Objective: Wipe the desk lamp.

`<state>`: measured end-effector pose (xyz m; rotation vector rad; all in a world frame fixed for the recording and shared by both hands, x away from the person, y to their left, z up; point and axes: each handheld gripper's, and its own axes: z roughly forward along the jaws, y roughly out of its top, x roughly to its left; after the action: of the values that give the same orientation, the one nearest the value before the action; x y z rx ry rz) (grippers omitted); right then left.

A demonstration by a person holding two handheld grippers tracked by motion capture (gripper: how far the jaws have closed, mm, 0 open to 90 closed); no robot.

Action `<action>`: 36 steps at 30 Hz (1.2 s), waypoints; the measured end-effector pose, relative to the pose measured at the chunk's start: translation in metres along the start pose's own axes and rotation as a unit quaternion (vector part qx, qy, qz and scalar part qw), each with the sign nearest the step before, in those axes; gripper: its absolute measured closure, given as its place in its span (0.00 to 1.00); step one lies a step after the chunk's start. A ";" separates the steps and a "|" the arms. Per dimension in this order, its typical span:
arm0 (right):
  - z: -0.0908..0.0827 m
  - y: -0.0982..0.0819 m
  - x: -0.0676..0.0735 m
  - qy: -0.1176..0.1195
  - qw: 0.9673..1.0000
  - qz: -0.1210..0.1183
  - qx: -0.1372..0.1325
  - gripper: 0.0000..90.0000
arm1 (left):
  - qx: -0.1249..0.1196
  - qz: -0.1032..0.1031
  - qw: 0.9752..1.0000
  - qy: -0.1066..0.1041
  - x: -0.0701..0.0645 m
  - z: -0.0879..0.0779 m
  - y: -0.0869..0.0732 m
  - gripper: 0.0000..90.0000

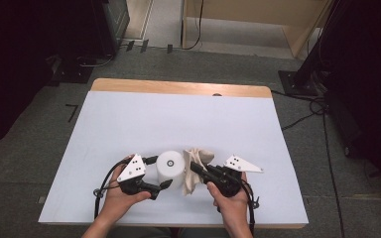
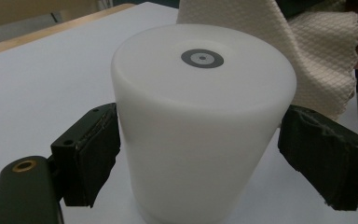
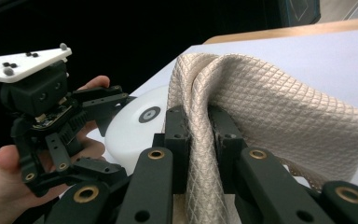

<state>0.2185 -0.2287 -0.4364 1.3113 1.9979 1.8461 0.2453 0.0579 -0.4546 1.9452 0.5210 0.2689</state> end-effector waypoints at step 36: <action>0.012 -0.004 0.015 -0.006 1.000 0.010 0.024 0.90 | 0.013 0.000 1.000 0.005 -0.003 0.006 -0.001 0.10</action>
<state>0.2146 -0.2098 -0.4365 1.3580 2.0415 1.8052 0.2449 0.0519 -0.4583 1.9705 0.5322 0.2727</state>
